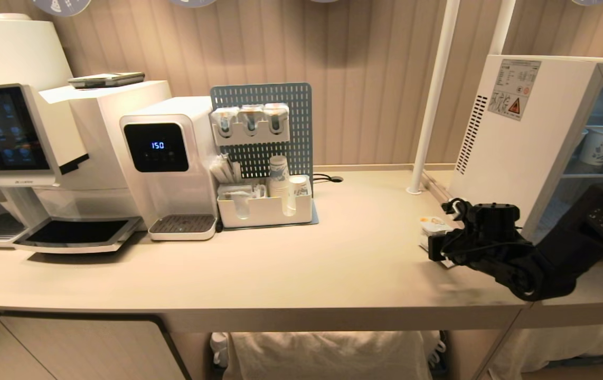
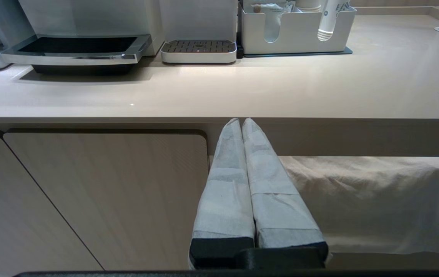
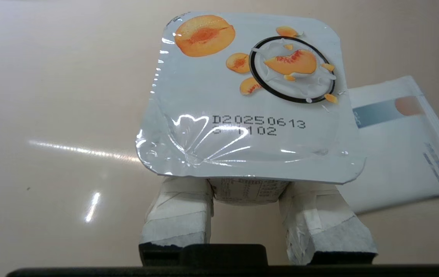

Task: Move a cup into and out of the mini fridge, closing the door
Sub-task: Place the yoghurt on the table

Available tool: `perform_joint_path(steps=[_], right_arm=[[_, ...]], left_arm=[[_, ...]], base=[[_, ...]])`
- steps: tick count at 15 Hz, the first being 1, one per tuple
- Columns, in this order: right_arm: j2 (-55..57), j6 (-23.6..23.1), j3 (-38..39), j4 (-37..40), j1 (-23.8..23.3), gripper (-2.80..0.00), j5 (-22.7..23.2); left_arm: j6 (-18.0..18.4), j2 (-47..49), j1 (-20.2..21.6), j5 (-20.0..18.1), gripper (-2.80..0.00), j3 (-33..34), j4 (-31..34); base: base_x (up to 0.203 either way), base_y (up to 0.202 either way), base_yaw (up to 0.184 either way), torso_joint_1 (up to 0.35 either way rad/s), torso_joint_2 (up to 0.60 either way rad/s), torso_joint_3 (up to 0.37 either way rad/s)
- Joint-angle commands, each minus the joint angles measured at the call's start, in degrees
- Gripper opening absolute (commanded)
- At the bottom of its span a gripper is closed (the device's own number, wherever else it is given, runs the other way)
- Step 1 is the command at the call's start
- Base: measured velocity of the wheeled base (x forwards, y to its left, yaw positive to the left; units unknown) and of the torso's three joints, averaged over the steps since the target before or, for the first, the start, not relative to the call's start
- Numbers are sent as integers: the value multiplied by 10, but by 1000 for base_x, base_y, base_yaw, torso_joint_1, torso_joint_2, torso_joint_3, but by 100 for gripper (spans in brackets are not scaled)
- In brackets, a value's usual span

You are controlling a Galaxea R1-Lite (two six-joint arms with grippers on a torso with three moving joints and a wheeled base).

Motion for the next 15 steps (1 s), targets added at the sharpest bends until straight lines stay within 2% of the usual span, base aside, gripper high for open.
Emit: perform_joint_path(steps=[1,3,7,15], right_arm=[[66,-1,-90,67,0,-280,-2],[95,-2,-141,123,-2,-280,-8],[112,-10,-179,156,-5,-280,-26],[95,-7,-163,152,-14,-280,-26]], left_arm=[[0,0,0,0,-280,1,0],[0,0,0,0,-280,1,0],[0,0,0,0,-280,1,0],[0,0,0,0,-280,1,0]], base=[[0,0,0,0,0,0],[0,0,0,0,0,0],[0,0,0,0,0,0],[0,0,0,0,0,0]])
